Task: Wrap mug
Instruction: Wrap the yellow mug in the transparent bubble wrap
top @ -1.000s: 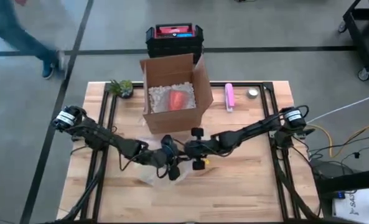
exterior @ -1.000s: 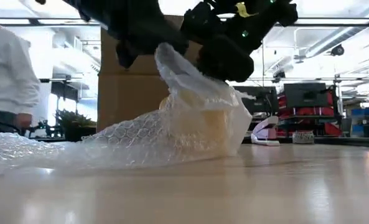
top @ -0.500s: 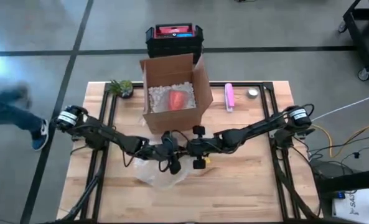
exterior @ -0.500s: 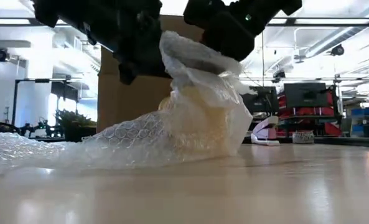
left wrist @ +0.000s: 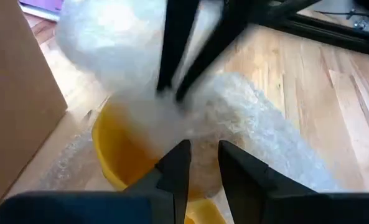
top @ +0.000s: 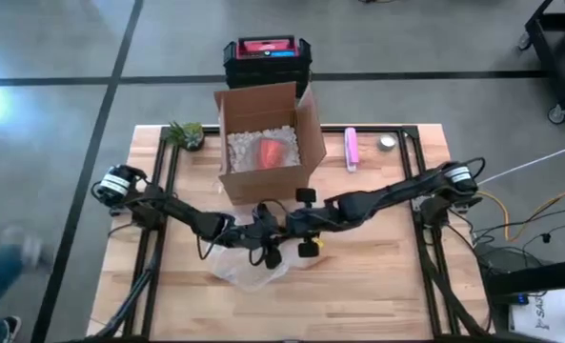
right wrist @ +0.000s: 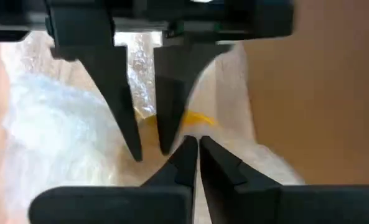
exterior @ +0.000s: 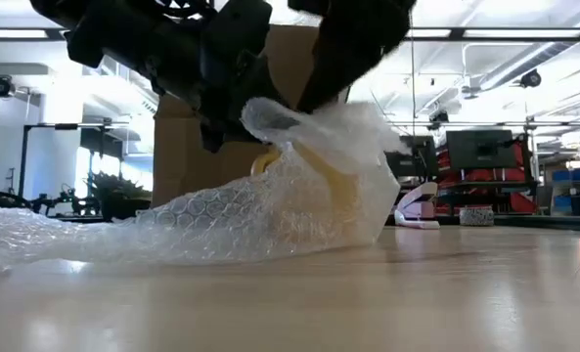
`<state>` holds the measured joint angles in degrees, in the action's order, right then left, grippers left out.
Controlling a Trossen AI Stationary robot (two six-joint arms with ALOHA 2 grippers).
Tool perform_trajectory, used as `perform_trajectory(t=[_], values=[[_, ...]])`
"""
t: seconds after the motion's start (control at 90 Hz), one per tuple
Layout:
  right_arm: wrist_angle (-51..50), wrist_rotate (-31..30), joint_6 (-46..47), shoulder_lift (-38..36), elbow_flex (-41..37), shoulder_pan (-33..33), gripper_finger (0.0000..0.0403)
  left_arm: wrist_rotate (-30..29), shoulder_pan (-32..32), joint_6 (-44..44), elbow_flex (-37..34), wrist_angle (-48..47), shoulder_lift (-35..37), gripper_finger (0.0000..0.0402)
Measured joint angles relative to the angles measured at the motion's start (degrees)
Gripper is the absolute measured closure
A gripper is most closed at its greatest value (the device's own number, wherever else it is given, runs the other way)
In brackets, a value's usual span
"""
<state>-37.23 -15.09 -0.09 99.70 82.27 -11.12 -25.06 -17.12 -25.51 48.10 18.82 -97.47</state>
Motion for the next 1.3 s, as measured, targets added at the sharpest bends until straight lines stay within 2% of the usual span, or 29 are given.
perform_trajectory(t=[0.111,0.278,0.422,0.511,0.7,0.889,1.122,1.3], values=[[-9.89,-0.21,1.26,-0.74,3.84,0.03,0.0402,0.01,-0.01,0.0,0.02,-0.15,0.02,0.0328],[-18.78,-0.09,4.07,-3.32,2.77,0.01,0.0402,0.02,-0.02,0.01,0.0,-0.3,0.02,0.0328],[-18.86,-2.12,7.1,-6.56,-2.32,0.03,0.0402,0.02,-0.02,0.01,-0.02,-0.28,0.02,0.0328],[-14.95,-4.32,8.53,-8.28,-7.05,0.03,0.0402,0.04,-0.02,0.0,-0.02,-0.25,0.02,0.0328],[3.4,-3.77,8.05,-8.71,-16.18,-0.07,0.0403,0.04,-0.02,0.0,-0.09,0.11,0.02,0.0328],[21.11,3.73,4.64,-4.94,-18.59,0.03,0.0403,0.09,-0.02,-0.03,-0.09,0.64,0.02,0.0328],[19.83,4.28,3.4,2.33,-15.37,0.35,0.0403,1.11,-0.09,-0.08,-0.02,0.01,1.36,0.0328],[19.01,4.55,2.9,3.96,-14.6,0.43,0.0403,1.16,-0.38,-0.1,-0.13,-0.84,4.02,0.0328]])
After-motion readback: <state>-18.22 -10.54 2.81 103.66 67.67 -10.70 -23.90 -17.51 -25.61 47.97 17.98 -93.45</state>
